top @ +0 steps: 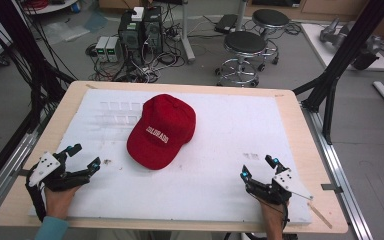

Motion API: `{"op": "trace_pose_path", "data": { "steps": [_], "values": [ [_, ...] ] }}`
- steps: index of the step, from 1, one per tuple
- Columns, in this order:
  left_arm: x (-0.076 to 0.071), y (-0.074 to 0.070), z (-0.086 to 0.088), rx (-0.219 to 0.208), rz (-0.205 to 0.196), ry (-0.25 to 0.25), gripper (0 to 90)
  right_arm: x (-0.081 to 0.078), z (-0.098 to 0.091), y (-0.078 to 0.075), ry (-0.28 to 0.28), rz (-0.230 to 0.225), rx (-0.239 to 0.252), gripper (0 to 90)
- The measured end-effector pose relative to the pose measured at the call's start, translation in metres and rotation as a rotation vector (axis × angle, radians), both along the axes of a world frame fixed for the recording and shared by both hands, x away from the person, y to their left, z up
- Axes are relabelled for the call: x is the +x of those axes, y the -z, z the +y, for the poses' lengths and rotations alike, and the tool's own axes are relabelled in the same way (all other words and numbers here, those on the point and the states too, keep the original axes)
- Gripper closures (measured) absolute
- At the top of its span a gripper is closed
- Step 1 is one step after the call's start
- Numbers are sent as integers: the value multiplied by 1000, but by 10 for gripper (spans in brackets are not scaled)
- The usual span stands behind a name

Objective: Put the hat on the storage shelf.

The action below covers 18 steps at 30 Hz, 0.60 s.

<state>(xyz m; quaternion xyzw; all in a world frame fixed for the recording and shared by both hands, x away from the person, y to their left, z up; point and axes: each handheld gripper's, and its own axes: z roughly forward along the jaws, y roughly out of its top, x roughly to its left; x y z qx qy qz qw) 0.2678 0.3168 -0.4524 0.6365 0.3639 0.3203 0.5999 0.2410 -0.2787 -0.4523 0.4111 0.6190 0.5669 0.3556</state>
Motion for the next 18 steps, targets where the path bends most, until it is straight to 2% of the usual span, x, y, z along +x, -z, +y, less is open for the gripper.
{"op": "trace_pose_path", "data": {
  "steps": [1, 5, 8, 10, 13, 18],
  "values": [
    [0, 0, 0, 1, -1, 0, 132, 1, -1, 0, 4, 9, 17, 112],
    [0, 0, 0, 1, 0, 1, 131, 4, -1, -1, -1, 39, 8, 111],
    [0, 0, 0, 0, 2, 0, 132, 9, 4, -5, -10, 60, -33, 111],
    [0, 0, 0, 0, 1, 0, 132, 13, 7, -10, -18, 57, -45, 112],
    [0, 0, 0, 0, 1, 0, 132, 21, 17, -27, -49, 85, -70, 111],
    [0, 0, -1, 5, -2, -2, 131, 34, 33, -53, -113, 103, -109, 111]
  ]
}}
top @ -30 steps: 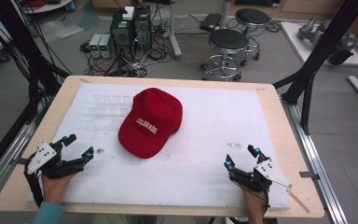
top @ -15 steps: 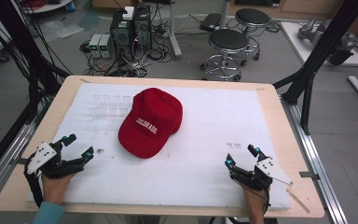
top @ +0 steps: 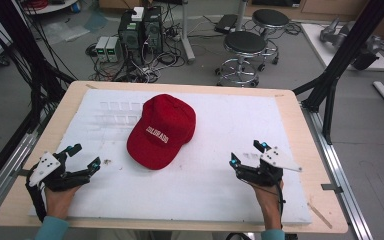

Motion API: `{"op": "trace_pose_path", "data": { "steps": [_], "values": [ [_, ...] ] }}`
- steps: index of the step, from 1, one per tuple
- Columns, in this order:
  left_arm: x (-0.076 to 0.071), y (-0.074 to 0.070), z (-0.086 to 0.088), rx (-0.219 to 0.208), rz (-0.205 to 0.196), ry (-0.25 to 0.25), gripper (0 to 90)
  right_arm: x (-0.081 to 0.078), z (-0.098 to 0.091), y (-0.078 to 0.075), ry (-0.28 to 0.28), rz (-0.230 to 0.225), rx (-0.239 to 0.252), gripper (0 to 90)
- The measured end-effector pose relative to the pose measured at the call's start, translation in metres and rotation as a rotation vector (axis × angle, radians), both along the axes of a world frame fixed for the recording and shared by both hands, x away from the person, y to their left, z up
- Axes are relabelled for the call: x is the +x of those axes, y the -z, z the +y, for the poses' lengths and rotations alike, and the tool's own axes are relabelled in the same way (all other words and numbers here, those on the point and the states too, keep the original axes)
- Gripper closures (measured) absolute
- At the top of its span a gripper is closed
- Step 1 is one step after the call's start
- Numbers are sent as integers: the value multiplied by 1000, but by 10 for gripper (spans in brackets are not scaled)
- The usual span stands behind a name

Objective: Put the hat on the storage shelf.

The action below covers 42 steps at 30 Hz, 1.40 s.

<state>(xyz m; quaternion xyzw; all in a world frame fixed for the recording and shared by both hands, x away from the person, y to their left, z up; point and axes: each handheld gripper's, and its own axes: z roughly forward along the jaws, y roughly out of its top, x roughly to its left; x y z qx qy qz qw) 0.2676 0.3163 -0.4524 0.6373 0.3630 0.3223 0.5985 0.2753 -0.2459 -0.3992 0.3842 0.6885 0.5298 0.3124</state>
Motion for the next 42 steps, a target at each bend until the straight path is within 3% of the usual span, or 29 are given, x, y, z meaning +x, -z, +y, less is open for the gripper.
{"op": "trace_pose_path", "data": {
  "steps": [7, 12, 15, 19, 25, 42],
  "values": [
    [0, 0, 0, -3, 0, 1, 132, 21, 27, -30, -93, 21, -38, 104],
    [0, 0, 0, -4, 1, 2, 132, 31, 41, -42, -131, 18, -55, 103],
    [0, 0, 0, -4, 2, 2, 132, 41, 53, -47, -164, 43, -72, 103],
    [0, 0, 0, -2, 4, 1, 132, 48, 60, -48, -188, 57, -81, 103],
    [1, 0, 0, 3, 6, 3, 132, 69, 80, -47, -248, 128, -105, 103],
    [1, 0, 0, 3, 10, 4, 132, 106, 124, -54, -306, 190, -154, 104]
  ]
}}
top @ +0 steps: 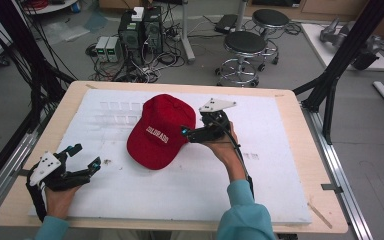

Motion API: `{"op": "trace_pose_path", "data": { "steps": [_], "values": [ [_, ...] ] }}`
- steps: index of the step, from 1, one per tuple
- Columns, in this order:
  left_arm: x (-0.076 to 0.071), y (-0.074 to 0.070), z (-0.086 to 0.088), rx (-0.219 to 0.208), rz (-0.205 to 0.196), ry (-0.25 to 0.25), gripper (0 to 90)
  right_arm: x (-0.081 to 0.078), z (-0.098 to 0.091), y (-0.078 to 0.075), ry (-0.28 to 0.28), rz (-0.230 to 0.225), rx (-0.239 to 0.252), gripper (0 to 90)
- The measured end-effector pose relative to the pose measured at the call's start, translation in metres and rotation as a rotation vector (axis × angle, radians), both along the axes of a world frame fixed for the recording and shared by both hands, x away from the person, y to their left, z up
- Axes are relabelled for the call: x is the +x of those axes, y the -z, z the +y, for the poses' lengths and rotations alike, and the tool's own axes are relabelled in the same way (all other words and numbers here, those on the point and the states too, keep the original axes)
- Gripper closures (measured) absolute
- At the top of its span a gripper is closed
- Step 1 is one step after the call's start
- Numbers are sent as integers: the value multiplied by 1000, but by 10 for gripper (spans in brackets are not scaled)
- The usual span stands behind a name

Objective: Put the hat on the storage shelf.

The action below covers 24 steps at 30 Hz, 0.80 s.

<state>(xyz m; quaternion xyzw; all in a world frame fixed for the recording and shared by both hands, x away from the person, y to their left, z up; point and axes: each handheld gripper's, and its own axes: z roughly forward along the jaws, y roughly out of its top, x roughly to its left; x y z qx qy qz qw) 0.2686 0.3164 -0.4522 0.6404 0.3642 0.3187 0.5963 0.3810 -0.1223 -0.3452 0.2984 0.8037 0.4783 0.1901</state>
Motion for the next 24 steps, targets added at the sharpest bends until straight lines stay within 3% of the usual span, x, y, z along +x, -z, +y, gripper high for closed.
{"op": "trace_pose_path", "data": {
  "steps": [10, 24],
  "values": [
    [0, 0, 0, -1, 1, 0, 132, 14, 15, 18, -13, 65, -41, 104],
    [0, 0, 0, -1, 3, 0, 132, 26, 23, 37, -8, 115, -100, 112]
  ]
}}
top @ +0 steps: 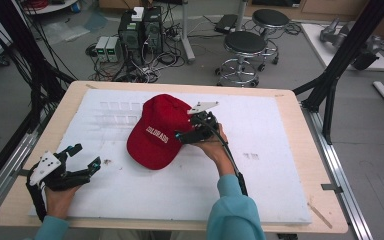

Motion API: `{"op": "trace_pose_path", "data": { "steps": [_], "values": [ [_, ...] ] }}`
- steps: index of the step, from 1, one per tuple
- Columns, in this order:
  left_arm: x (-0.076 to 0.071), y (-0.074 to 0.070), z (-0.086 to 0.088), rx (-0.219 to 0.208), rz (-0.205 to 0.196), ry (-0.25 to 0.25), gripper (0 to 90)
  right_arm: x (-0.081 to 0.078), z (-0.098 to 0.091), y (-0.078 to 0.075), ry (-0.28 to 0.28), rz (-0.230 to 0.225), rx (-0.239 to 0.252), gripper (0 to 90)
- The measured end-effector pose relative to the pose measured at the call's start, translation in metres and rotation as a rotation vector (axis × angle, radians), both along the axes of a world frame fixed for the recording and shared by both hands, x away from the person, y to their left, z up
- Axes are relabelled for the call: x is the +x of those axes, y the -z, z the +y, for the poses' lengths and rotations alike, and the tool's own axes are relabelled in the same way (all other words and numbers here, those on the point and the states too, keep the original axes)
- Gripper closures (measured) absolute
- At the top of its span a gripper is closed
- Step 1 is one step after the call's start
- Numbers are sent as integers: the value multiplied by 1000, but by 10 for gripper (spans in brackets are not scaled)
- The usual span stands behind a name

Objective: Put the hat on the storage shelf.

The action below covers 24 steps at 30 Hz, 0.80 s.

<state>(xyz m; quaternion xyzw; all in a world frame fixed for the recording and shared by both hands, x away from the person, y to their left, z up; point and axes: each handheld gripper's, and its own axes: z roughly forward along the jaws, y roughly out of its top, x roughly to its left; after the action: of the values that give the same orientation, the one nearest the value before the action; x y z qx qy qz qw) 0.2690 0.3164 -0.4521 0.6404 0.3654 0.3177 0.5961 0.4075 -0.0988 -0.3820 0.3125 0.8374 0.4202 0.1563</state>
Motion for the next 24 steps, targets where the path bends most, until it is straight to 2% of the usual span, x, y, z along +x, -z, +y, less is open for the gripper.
{"op": "trace_pose_path", "data": {
  "steps": [1, 9, 10, 11, 14, 16, 17, 18, 19, 22, 24],
  "values": [
    [0, 0, 0, -1, -1, 1, 132, 1, 2, 3, 1, 14, -10, 147],
    [0, 0, 0, 0, 0, 0, 132, 2, 5, 7, 6, 34, -26, 269],
    [0, 0, 0, 1, -1, -1, 132, 2, 6, 8, 6, 39, -31, 333],
    [0, 0, 0, 1, -1, -1, 132, 2, 6, 8, 6, 39, -31, 333],
    [0, 0, 0, 1, 0, -1, 132, 2, 8, 9, -1, 44, -36, 424],
    [0, 0, 0, 0, -1, -1, 132, 2, 8, 9, -2, 56, -30, 522],
    [0, 0, 0, 1, 0, -1, 132, 2, 8, 9, -2, 56, -30, 522],
    [0, 0, 0, 1, -2, 0, 132, 2, 8, 9, -2, 55, -28, 560],
    [0, 0, 0, 1, 0, -1, 132, 2, 8, 8, -3, 58, -28, 642],
    [0, 0, 0, 0, -1, -1, 132, 1, 8, 8, -6, 52, -44, 753],
    [0, 0, 0, 2, -1, 1, 132, 1, 8, 8, -4, 55, -43, 773]
  ]
}}
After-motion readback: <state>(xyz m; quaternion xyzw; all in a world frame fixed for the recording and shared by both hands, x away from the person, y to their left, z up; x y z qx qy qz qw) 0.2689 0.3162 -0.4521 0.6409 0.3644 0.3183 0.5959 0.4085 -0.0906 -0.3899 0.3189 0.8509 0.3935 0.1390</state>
